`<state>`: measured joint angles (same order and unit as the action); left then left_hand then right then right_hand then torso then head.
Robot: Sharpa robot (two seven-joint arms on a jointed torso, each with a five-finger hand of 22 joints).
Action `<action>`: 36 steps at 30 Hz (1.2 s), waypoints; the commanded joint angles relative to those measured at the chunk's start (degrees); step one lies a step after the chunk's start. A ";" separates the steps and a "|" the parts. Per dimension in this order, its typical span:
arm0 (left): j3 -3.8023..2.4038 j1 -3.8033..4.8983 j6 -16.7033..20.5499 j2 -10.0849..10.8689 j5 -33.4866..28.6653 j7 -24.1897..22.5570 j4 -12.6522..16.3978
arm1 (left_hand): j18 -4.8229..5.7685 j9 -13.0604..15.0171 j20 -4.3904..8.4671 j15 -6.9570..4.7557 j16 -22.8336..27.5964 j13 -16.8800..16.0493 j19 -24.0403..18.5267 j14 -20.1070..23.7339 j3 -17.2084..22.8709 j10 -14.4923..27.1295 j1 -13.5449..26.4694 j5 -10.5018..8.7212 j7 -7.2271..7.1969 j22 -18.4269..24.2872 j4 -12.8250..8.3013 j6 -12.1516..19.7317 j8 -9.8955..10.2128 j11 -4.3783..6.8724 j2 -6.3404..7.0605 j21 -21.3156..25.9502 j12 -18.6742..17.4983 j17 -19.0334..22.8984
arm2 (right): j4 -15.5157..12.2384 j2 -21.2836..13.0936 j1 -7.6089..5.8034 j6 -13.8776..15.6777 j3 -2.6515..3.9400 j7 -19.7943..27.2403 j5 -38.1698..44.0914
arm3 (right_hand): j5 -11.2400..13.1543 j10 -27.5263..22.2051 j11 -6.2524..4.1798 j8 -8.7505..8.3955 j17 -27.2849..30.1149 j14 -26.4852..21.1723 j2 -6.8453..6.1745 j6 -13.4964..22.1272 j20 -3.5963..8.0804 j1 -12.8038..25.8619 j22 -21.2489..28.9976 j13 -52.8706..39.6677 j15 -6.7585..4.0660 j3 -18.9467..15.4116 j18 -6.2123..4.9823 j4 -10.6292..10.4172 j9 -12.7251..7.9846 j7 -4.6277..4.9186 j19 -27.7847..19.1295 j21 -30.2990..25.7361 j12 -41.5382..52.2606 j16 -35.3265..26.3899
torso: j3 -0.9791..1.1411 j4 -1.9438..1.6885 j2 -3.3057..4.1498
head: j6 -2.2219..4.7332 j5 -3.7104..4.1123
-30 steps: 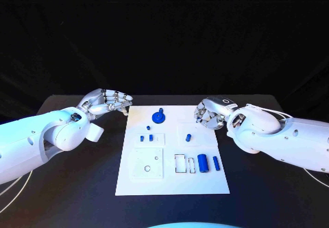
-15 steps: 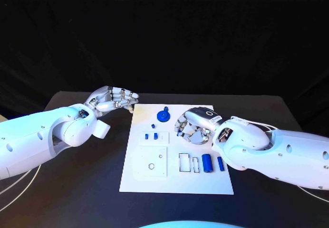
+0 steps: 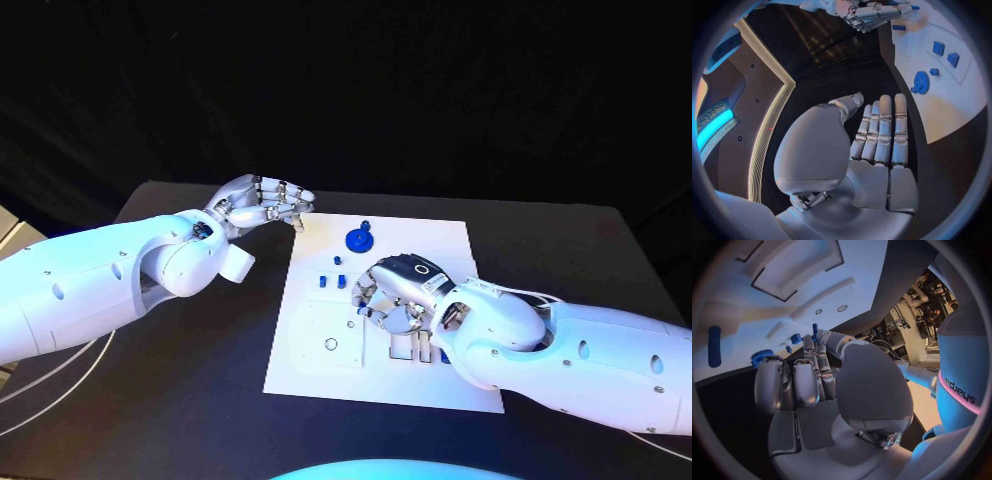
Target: Assemble the parts on the task board
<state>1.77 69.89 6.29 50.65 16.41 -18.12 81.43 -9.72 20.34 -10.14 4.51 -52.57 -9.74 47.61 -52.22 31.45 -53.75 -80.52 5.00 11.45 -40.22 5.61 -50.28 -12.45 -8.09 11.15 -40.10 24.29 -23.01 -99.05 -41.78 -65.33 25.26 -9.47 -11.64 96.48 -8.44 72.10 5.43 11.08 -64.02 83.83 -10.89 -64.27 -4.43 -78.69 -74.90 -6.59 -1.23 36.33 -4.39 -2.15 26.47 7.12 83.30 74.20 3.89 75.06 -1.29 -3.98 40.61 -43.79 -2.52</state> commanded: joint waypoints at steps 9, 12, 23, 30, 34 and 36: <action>-0.04 -0.02 0.06 -0.63 -0.70 -0.65 0.02 | -0.65 -0.08 -0.11 0.07 0.42 0.10 0.49 -0.50 -0.43 0.47 -0.37 -0.21 0.11 0.07 0.04 0.49 0.28 -0.12 -0.08 0.39 -0.37 0.10 | 1.20 1.88 1.44 -0.11 -0.04 -0.25 3.20 | -0.33 2.78 -2.48 0.24 0.11 1.77 0.28 0.42 0.14 -0.26 -4.04 -0.09 -0.38 -0.07 0.75 0.26 0.06 -0.12 0.06 -0.42 0.27 0.21 | 0.00 0.06 0.04 | -1.02 -2.46; -0.04 -0.02 0.05 -0.66 -0.70 -0.63 0.01 | -0.65 -0.08 -0.11 0.07 0.42 0.10 0.49 -0.50 -0.43 0.47 -0.37 -0.21 0.11 0.07 0.04 0.49 0.28 -0.12 -0.08 0.39 -0.37 0.10 | 1.40 2.13 1.64 0.01 -0.05 -0.65 3.51 | -0.33 2.78 -2.48 0.24 0.11 1.77 0.28 0.42 0.14 -0.26 -4.04 -0.09 -0.38 -0.07 0.75 0.26 0.06 -0.12 0.06 -0.42 0.27 0.21 | -0.03 0.06 0.03 | -1.27 -2.40; -0.04 -0.03 0.04 -0.71 -0.70 -0.39 -0.09 | -0.63 -0.13 -0.14 0.14 0.51 0.19 0.47 -0.46 -0.55 0.80 -0.33 -0.21 0.12 0.12 0.11 0.65 0.39 -0.19 -0.03 0.51 -0.45 0.15 | 1.85 2.63 1.86 -0.32 -0.09 -0.97 3.80 | -0.37 2.79 -2.48 0.25 0.18 1.76 0.27 0.44 0.14 -0.24 -4.05 -0.10 -0.37 -0.07 0.75 0.28 0.09 -0.11 0.07 -0.42 0.25 0.18 | -0.01 0.10 0.06 | -1.64 -2.72; -0.04 -0.03 -0.03 -0.75 -0.70 -0.32 -0.12 | -0.63 -0.14 -0.15 0.14 0.52 0.20 0.46 -0.46 -0.57 0.87 -0.33 -0.20 0.13 0.13 0.12 0.68 0.40 -0.20 -0.03 0.52 -0.47 0.16 | 2.32 2.79 1.94 -0.85 -0.12 -0.99 3.82 | -0.37 2.79 -2.48 0.25 0.18 1.76 0.27 0.44 0.14 -0.24 -4.05 -0.10 -0.37 -0.07 0.75 0.28 0.09 -0.11 0.07 -0.42 0.25 0.18 | 0.00 0.12 0.02 | -1.73 -2.77; -0.04 -0.03 0.01 -0.71 -0.70 -0.32 -0.12 | -0.63 -0.14 -0.15 0.14 0.52 0.20 0.46 -0.46 -0.57 0.87 -0.33 -0.20 0.13 0.13 0.12 0.68 0.40 -0.20 -0.03 0.52 -0.47 0.16 | 2.44 2.99 1.96 -0.82 -0.13 -0.97 3.77 | -0.42 2.84 -2.48 0.29 0.18 1.76 0.23 0.47 0.14 -0.20 -4.09 -0.13 -0.37 -0.08 0.76 0.33 0.16 -0.11 0.09 -0.37 0.23 0.21 | 0.02 0.11 0.07 | -1.78 -2.77; -0.04 -0.03 0.04 -0.70 -0.70 -0.33 -0.12 | -0.63 -0.14 -0.15 0.14 0.52 0.20 0.46 -0.46 -0.57 0.87 -0.33 -0.20 0.13 0.13 0.12 0.68 0.40 -0.20 -0.03 0.52 -0.47 0.16 | 2.49 3.10 1.98 -0.89 -0.14 -0.99 3.75 | -0.43 2.84 -2.48 0.30 0.13 1.77 0.22 0.48 0.14 -0.20 -4.11 -0.13 -0.37 -0.09 0.77 0.35 0.17 -0.11 0.10 -0.34 0.22 0.25 | 0.05 0.12 0.07 | -1.78 -2.72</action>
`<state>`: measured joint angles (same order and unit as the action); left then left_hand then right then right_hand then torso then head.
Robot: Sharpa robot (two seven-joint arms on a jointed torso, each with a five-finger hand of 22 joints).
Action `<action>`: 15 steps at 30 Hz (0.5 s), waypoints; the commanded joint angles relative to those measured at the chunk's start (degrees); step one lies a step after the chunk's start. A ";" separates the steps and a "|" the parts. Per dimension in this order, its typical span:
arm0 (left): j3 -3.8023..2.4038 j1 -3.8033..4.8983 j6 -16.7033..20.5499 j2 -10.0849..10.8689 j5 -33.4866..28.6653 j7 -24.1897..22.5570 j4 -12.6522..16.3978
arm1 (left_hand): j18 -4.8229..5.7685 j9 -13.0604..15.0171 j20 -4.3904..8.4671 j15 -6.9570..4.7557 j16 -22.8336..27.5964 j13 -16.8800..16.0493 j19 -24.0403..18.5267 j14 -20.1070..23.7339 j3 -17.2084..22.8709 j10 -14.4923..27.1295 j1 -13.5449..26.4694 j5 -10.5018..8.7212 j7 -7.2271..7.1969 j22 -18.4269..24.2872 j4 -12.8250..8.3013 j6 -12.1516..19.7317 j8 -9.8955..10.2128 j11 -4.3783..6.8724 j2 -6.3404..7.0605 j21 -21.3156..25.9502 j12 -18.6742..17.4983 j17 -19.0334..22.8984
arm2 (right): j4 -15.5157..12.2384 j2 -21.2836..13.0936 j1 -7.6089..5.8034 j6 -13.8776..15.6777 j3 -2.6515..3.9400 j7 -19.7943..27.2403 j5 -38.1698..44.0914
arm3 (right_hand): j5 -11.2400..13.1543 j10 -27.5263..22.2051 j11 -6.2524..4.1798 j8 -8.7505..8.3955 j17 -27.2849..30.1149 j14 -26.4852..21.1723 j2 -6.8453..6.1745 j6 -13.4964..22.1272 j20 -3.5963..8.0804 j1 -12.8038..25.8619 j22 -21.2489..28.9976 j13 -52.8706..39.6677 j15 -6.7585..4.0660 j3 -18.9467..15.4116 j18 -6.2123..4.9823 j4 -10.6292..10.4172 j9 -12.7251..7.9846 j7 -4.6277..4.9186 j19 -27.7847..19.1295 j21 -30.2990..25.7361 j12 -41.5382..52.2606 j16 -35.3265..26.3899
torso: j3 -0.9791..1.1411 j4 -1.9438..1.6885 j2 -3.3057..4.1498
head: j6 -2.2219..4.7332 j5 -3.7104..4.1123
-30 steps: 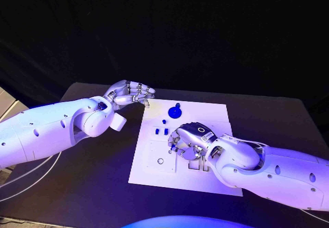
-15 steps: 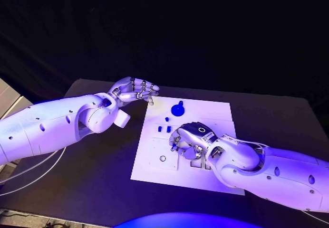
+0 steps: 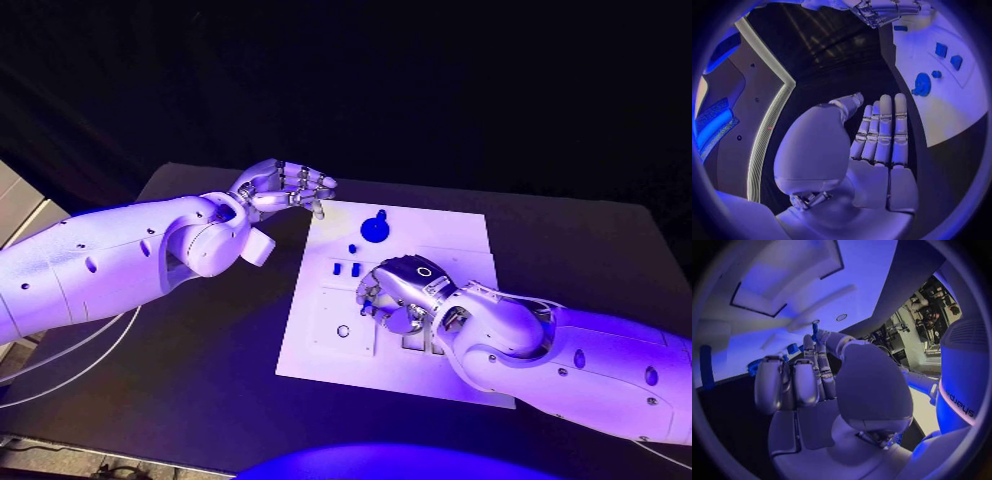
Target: Assemble the parts on the task board
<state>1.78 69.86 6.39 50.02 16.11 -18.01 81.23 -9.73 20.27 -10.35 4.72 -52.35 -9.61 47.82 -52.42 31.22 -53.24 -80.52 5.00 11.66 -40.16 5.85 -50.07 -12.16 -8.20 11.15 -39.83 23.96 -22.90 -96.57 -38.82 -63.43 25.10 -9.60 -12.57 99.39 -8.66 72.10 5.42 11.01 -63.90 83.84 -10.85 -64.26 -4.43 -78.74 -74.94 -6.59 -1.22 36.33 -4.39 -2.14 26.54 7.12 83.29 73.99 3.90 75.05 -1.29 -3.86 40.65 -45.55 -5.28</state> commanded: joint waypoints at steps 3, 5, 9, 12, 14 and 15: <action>-0.05 0.01 -0.06 -0.06 -0.40 -0.43 0.06 | -0.62 -0.07 0.06 -0.06 0.30 0.07 0.25 -0.26 -0.33 0.35 -0.33 -0.20 -0.08 0.07 -0.12 0.47 0.11 -0.09 -0.02 0.26 -0.14 0.06 | 0.07 0.25 0.09 -0.87 -0.03 -0.10 0.81 | -0.21 2.84 -2.47 0.37 0.00 1.76 0.17 0.48 0.13 -0.15 -4.08 -0.13 -0.37 -0.08 0.77 0.34 0.10 -0.11 0.11 -0.13 0.22 0.26 | 0.03 0.01 0.01 | -0.07 0.04; -0.05 0.01 -0.08 -0.06 -0.40 -0.42 0.05 | -0.62 -0.07 0.06 -0.06 0.30 0.07 0.25 -0.26 -0.33 0.35 -0.33 -0.20 -0.08 0.07 -0.12 0.47 0.11 -0.09 -0.02 0.26 -0.14 0.06 | 0.11 0.29 0.10 -0.98 -0.05 -0.13 0.80 | -0.21 2.84 -2.47 0.37 0.00 1.76 0.17 0.48 0.13 -0.15 -4.08 -0.13 -0.37 -0.08 0.77 0.34 0.10 -0.11 0.11 -0.13 0.22 0.26 | 0.00 0.02 -0.02 | -0.10 0.04; -0.05 0.01 -0.12 -0.07 -0.40 -0.39 0.04 | -0.62 -0.07 0.06 -0.06 0.30 0.07 0.25 -0.26 -0.33 0.35 -0.33 -0.20 -0.08 0.07 -0.12 0.47 0.11 -0.09 -0.02 0.26 -0.14 0.06 | 0.29 0.36 0.10 -1.12 -0.07 -0.17 0.79 | -0.21 2.84 -2.47 0.37 0.00 1.76 0.17 0.48 0.13 -0.15 -4.08 -0.13 -0.37 -0.08 0.77 0.34 0.10 -0.11 0.11 -0.13 0.22 0.26 | -0.01 0.03 -0.02 | -0.11 0.02; -0.05 0.01 -0.13 -0.06 -0.40 -0.36 0.02 | -0.62 -0.07 0.06 -0.06 0.30 0.07 0.25 -0.26 -0.33 0.35 -0.33 -0.20 -0.08 0.07 -0.12 0.47 0.11 -0.09 -0.02 0.26 -0.14 0.06 | 0.50 0.49 0.12 -1.23 -0.09 -0.21 0.81 | -0.23 2.86 -2.47 0.40 0.06 1.75 0.13 0.49 0.14 -0.15 -4.07 -0.14 -0.38 -0.09 0.76 0.40 0.15 -0.11 0.09 -0.16 0.20 0.24 | 0.00 0.00 -0.02 | -0.18 0.00; -0.05 0.01 -0.14 -0.06 -0.40 -0.35 0.01 | -0.62 -0.07 0.06 -0.06 0.30 0.07 0.25 -0.26 -0.33 0.35 -0.33 -0.20 -0.08 0.07 -0.12 0.47 0.11 -0.09 -0.02 0.26 -0.14 0.06 | 0.67 0.59 0.16 -1.41 -0.11 -0.25 0.82 | -0.23 2.86 -2.47 0.40 0.06 1.75 0.13 0.49 0.14 -0.15 -4.07 -0.14 -0.38 -0.09 0.76 0.40 0.15 -0.11 0.09 -0.16 0.20 0.24 | 0.02 -0.03 -0.01 | -0.21 -0.04; -0.05 0.01 -0.15 -0.06 -0.40 -0.34 0.01 | -0.62 -0.07 0.06 -0.06 0.30 0.07 0.25 -0.26 -0.33 0.35 -0.33 -0.20 -0.08 0.07 -0.12 0.47 0.11 -0.09 -0.02 0.26 -0.14 0.06 | 0.76 0.63 0.19 -1.52 -0.12 -0.27 0.83 | -0.23 2.86 -2.47 0.40 0.06 1.75 0.13 0.49 0.14 -0.15 -4.07 -0.14 -0.38 -0.09 0.76 0.40 0.15 -0.11 0.09 -0.16 0.20 0.24 | 0.03 -0.05 -0.01 | -0.24 -0.04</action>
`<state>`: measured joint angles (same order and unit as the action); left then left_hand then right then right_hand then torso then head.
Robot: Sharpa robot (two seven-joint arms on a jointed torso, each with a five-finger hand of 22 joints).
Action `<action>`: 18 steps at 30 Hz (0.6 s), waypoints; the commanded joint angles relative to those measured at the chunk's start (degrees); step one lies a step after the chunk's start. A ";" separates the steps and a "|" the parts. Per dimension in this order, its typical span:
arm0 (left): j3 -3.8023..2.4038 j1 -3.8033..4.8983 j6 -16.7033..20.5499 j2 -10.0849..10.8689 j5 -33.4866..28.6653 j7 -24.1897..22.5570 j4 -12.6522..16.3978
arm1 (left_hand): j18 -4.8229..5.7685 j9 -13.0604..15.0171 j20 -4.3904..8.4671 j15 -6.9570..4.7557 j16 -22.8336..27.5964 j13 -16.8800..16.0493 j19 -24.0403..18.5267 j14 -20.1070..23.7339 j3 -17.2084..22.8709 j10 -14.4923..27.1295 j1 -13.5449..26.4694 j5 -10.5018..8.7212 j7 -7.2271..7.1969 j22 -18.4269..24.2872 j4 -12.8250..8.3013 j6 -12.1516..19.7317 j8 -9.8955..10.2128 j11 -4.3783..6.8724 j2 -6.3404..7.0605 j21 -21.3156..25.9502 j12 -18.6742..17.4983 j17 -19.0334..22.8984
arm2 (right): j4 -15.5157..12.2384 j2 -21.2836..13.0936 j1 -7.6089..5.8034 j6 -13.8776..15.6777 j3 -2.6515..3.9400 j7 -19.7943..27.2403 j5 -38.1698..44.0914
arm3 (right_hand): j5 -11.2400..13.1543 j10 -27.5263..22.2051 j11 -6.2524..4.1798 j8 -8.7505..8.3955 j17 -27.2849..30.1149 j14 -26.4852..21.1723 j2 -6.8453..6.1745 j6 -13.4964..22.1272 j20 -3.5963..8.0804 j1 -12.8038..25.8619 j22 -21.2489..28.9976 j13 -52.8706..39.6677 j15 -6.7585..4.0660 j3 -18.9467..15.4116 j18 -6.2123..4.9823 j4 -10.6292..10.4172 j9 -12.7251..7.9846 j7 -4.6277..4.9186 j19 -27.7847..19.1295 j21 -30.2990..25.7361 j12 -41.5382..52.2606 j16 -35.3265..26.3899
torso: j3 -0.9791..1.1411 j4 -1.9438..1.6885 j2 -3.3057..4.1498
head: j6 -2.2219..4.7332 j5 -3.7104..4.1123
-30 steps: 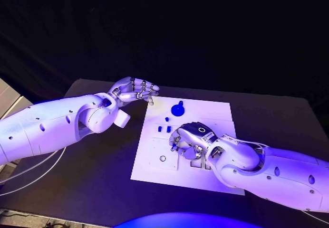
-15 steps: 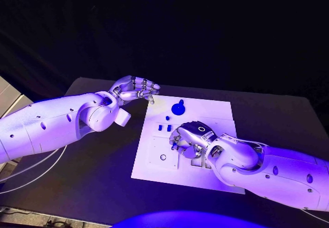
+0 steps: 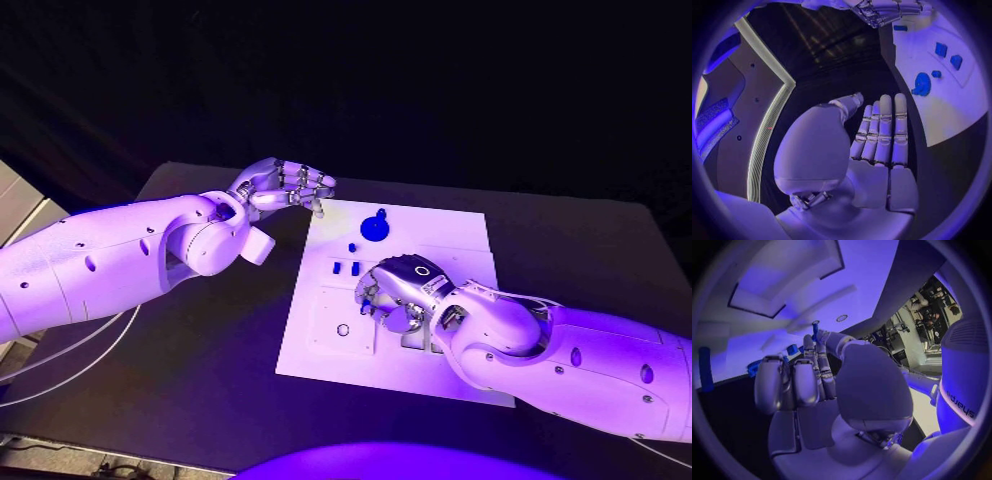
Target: Assemble the parts on the task board
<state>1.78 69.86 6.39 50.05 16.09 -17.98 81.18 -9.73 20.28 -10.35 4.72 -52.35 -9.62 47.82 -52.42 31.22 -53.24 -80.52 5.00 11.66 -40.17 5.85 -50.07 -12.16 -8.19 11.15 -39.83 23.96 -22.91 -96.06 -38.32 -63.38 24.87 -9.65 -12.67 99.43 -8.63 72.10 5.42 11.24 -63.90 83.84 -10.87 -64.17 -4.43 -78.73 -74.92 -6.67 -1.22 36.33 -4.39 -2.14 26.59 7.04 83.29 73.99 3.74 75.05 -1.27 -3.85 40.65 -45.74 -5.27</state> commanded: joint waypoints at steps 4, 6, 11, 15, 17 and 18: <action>-0.05 0.01 -0.18 -0.04 -0.38 -0.31 0.05 | -0.63 -0.07 0.06 -0.06 0.30 0.08 0.26 -0.26 -0.33 0.35 -0.33 -0.20 -0.08 0.08 -0.12 0.48 0.12 -0.09 -0.02 0.26 -0.14 0.07 | 0.46 0.20 0.24 -1.73 -0.11 -0.24 0.82 | -0.26 2.86 -2.47 0.17 0.06 1.75 0.15 0.40 0.13 -0.16 -4.08 -0.07 -0.38 -0.09 0.76 0.40 0.10 -0.03 0.10 -0.16 0.36 0.24 | 0.01 -0.06 0.03 | -0.18 -0.02; -0.05 0.01 -0.17 -0.02 -0.38 -0.29 0.03 | -0.63 -0.07 0.06 -0.06 0.30 0.08 0.26 -0.26 -0.33 0.35 -0.33 -0.20 -0.08 0.08 -0.12 0.48 0.12 -0.09 -0.02 0.26 -0.14 0.07 | 0.47 0.20 0.28 -1.91 -0.13 -0.26 0.83 | -0.26 2.86 -2.47 0.17 0.06 1.75 0.15 0.40 0.13 -0.16 -4.08 -0.07 -0.38 -0.09 0.76 0.40 0.10 -0.03 0.10 -0.16 0.36 0.24 | 0.03 -0.02 0.05 | -0.26 -0.06; -0.05 0.01 -0.12 0.00 -0.37 -0.26 -0.08 | -0.63 -0.07 0.06 -0.06 0.30 0.08 0.26 -0.26 -0.33 0.35 -0.33 -0.20 -0.08 0.08 -0.12 0.48 0.12 -0.09 -0.02 0.26 -0.14 0.07 | 0.53 0.30 0.35 -2.29 -0.18 -0.32 0.87 | -0.26 2.86 -2.47 0.17 0.06 1.75 0.15 0.40 0.13 -0.16 -4.08 -0.07 -0.38 -0.09 0.76 0.40 0.10 -0.03 0.10 -0.16 0.36 0.24 | 0.04 0.02 0.06 | -0.32 -0.10; -0.05 0.01 -0.13 -0.01 -0.35 -0.21 -0.14 | -0.63 -0.07 0.06 -0.06 0.30 0.08 0.26 -0.26 -0.33 0.35 -0.33 -0.20 -0.08 0.08 -0.12 0.48 0.12 -0.09 -0.02 0.26 -0.14 0.07 | 0.60 0.38 0.42 -2.51 -0.23 -0.34 0.89 | -0.27 2.88 -2.47 0.21 0.17 1.74 0.09 0.42 0.14 -0.13 -4.05 -0.09 -0.38 -0.11 0.74 0.48 0.17 -0.02 0.07 -0.22 0.32 0.22 | 0.03 -0.05 0.00 | -0.42 -0.10; -0.05 0.01 -0.13 0.00 -0.34 -0.19 -0.17 | -0.63 -0.07 0.06 -0.06 0.30 0.08 0.26 -0.26 -0.33 0.35 -0.33 -0.20 -0.08 0.08 -0.12 0.48 0.12 -0.09 -0.02 0.26 -0.14 0.07 | 0.59 0.34 0.44 -2.57 -0.24 -0.35 0.89 | -0.27 2.88 -2.47 0.21 0.17 1.74 0.09 0.42 0.14 -0.13 -4.05 -0.09 -0.38 -0.11 0.74 0.48 0.17 -0.02 0.07 -0.22 0.32 0.22 | 0.05 -0.05 0.01 | -0.45 -0.10; -0.05 0.01 -0.13 0.00 -0.34 -0.17 -0.18 | -0.63 -0.07 0.06 -0.06 0.30 0.08 0.26 -0.26 -0.33 0.35 -0.33 -0.20 -0.08 0.08 -0.12 0.48 0.12 -0.09 -0.02 0.26 -0.14 0.07 | 0.57 0.29 0.45 -2.57 -0.25 -0.36 0.91 | -0.27 2.88 -2.47 0.21 0.17 1.74 0.09 0.42 0.14 -0.13 -4.05 -0.09 -0.38 -0.11 0.74 0.48 0.17 -0.02 0.07 -0.22 0.32 0.22 | 0.05 -0.05 0.01 | -0.45 -0.10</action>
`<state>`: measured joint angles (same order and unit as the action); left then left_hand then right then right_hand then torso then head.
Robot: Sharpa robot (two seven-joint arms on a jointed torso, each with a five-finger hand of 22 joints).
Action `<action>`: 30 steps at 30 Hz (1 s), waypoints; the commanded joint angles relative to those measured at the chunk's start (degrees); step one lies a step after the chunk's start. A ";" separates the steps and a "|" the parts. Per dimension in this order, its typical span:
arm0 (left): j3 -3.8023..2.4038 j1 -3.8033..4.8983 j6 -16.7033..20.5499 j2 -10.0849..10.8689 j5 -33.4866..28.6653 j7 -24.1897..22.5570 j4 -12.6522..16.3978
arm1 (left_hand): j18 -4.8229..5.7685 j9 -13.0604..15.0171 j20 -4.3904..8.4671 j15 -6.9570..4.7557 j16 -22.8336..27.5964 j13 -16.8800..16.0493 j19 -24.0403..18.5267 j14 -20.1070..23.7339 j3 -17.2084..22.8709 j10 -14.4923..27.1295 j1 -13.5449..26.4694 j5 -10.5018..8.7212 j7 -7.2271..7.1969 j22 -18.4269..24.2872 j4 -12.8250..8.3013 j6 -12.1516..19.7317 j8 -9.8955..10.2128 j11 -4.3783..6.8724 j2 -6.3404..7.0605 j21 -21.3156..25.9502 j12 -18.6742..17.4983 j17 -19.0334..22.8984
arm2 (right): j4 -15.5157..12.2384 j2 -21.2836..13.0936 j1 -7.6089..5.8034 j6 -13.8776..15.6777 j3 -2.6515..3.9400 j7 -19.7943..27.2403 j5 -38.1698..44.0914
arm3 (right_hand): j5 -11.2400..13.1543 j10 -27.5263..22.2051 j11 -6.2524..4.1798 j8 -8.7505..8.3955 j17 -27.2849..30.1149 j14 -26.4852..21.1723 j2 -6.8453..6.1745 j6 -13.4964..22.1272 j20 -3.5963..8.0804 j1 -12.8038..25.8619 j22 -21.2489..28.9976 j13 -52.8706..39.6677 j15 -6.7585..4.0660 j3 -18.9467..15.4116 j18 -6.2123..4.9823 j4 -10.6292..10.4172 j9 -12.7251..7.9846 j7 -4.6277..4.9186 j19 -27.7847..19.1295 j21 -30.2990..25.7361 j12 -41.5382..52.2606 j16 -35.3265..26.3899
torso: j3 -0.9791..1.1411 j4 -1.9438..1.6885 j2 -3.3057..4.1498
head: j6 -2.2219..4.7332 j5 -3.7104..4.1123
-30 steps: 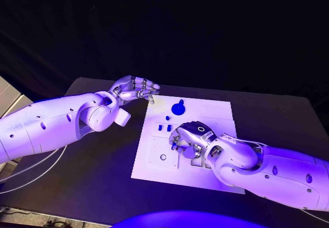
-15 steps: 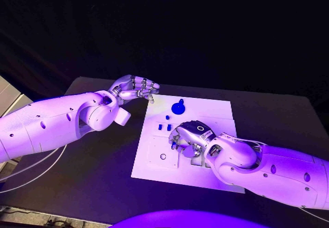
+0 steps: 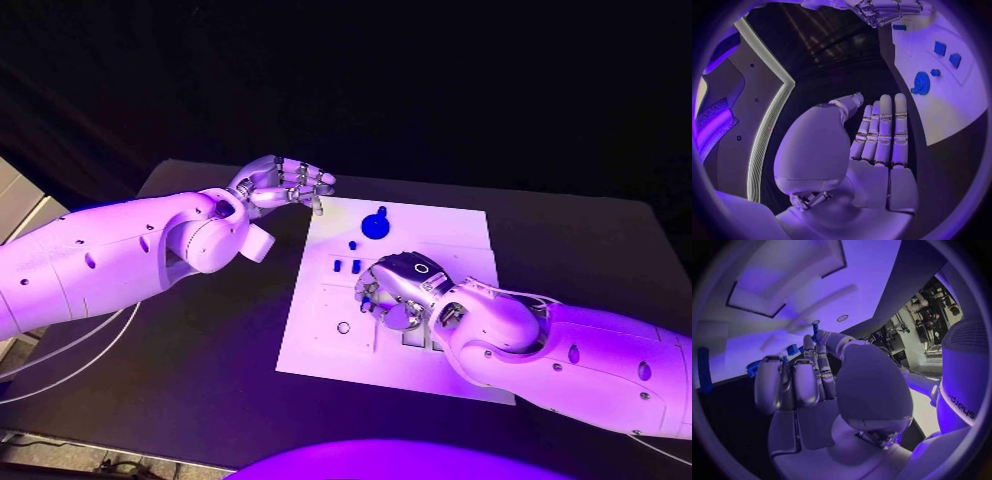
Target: Assemble the parts on the task board
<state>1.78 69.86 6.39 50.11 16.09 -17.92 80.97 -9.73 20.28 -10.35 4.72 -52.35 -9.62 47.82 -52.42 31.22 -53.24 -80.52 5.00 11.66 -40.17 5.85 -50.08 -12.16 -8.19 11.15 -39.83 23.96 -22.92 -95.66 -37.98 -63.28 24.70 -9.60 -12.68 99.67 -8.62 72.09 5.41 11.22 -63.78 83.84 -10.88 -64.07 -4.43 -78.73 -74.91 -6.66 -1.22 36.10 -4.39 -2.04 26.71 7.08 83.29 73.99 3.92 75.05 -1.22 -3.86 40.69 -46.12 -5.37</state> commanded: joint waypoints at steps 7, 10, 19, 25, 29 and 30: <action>-0.05 0.01 -0.17 -0.04 -0.33 -0.13 -0.03 | -0.63 -0.10 0.03 -0.02 0.37 0.13 0.26 -0.25 -0.40 0.56 -0.40 -0.20 -0.05 0.13 -0.09 0.55 0.16 -0.13 -0.08 0.38 -0.12 0.12 | -0.14 -0.60 0.38 -2.02 -0.33 -0.46 0.89 | -0.26 2.88 -2.46 0.25 0.10 1.73 0.05 0.34 0.14 -0.09 -4.03 -0.11 -0.38 0.09 0.73 0.39 0.09 -0.06 0.05 -0.29 0.11 0.21 | -0.02 0.02 -0.06 | -0.12 -0.07; -0.05 0.01 -0.10 -0.04 -0.28 0.02 -0.07 | -0.63 -0.10 0.03 -0.02 0.37 0.13 0.26 -0.25 -0.40 0.56 -0.40 -0.20 -0.05 0.13 -0.09 0.55 0.16 -0.13 -0.08 0.38 -0.12 0.12 | -0.29 -0.76 0.38 -1.74 -0.33 -0.51 1.01 | -0.26 2.88 -2.46 0.25 0.10 1.73 0.05 0.34 0.14 -0.09 -4.03 -0.11 -0.38 0.09 0.73 0.39 0.09 -0.06 0.05 -0.29 0.11 0.21 | 0.00 0.00 -0.07 | -0.10 -0.08; -0.05 0.01 -0.06 -0.06 -0.21 0.29 -0.36 | -0.63 -0.10 0.02 -0.01 0.39 0.14 0.26 -0.24 -0.43 0.61 -0.41 -0.21 -0.05 0.15 -0.08 0.53 0.15 -0.14 -0.09 0.41 -0.10 0.13 | -0.45 -0.84 0.39 -1.22 -0.33 -0.66 1.21 | -0.29 2.91 -2.48 0.29 0.02 1.74 0.07 0.33 0.14 -0.09 -4.06 -0.13 -0.38 0.10 0.74 0.43 0.14 -0.07 0.06 -0.25 0.10 0.28 | -0.02 -0.02 -0.05 | -0.06 -0.12; -0.05 0.01 -0.13 -0.09 -0.20 0.39 -0.46 | -0.62 -0.10 0.00 0.01 0.40 0.16 0.27 -0.24 -0.49 0.67 -0.36 -0.22 -0.04 0.17 -0.02 0.51 0.14 -0.16 -0.10 0.45 -0.09 0.14 | -0.56 -0.91 0.39 -0.53 -0.33 -0.82 1.36 | -0.30 2.91 -2.47 0.30 0.11 1.72 0.06 0.34 0.14 -0.08 -3.98 -0.14 -0.38 0.10 0.71 0.45 0.16 -0.07 0.01 -0.38 0.09 0.24 | 0.00 -0.03 -0.06 | -0.09 -0.18; -0.05 0.01 -0.16 -0.10 -0.20 0.41 -0.49 | -0.62 -0.10 0.00 0.01 0.40 0.16 0.27 -0.24 -0.49 0.67 -0.36 -0.22 -0.04 0.17 -0.02 0.51 0.14 -0.16 -0.10 0.45 -0.09 0.14 | -0.85 -1.06 0.39 0.36 -0.33 -1.01 1.53 | -0.30 2.91 -2.47 0.30 0.11 1.72 0.06 0.34 0.14 -0.08 -3.98 -0.14 -0.38 0.10 0.71 0.45 0.16 -0.07 0.01 -0.38 0.09 0.24 | -0.01 0.01 -0.06 | -0.04 -0.18; -0.05 0.01 -0.16 -0.11 -0.20 0.41 -0.49 | -0.62 -0.10 0.00 0.01 0.40 0.16 0.27 -0.24 -0.49 0.67 -0.36 -0.22 -0.04 0.17 -0.02 0.51 0.14 -0.16 -0.10 0.45 -0.09 0.14 | -0.94 -1.11 0.39 0.52 -0.33 -1.06 1.57 | -0.30 2.91 -2.47 0.30 0.11 1.72 0.06 0.34 0.14 -0.08 -3.98 -0.14 -0.38 0.10 0.71 0.45 0.16 -0.07 0.01 -0.38 0.09 0.24 | -0.02 0.02 -0.06 | -0.02 -0.18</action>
<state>1.78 69.86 6.41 50.10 16.10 -17.39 80.41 -9.73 20.24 -10.35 4.72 -52.13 -9.54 47.82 -52.42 31.06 -53.03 -80.52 5.00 11.65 -40.10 5.68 -50.08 -12.17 -8.40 11.15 -39.62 23.96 -22.85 -96.47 -39.00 -63.03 24.95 -9.85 -13.20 100.27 -8.77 72.10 5.41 11.17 -63.73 83.85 -10.88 -63.98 -4.43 -78.72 -74.95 -6.71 -1.21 36.26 -4.40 -1.87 26.77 7.01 83.29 73.99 3.74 75.05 -1.23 -3.89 40.64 -46.19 -5.55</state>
